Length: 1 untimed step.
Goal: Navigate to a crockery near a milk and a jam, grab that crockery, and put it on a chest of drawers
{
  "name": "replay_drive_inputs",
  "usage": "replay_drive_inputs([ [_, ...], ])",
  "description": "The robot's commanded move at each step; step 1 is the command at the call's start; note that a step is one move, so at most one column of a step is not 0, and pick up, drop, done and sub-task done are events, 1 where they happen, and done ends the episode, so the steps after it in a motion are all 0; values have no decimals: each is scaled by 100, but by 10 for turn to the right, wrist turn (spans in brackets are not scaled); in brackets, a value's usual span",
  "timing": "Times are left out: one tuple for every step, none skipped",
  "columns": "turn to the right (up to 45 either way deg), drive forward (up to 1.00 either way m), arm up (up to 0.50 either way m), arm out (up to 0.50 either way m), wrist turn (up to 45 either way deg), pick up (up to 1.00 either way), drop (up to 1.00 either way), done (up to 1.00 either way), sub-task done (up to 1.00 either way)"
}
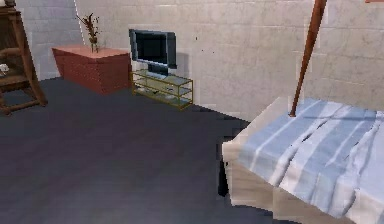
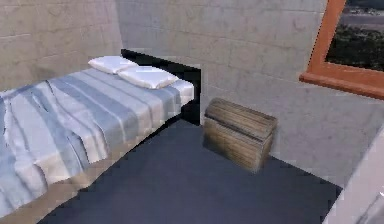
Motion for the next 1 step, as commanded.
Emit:
replay_drive_inputs([
  [-60,0,0,0,0,0,0,0,0],
])
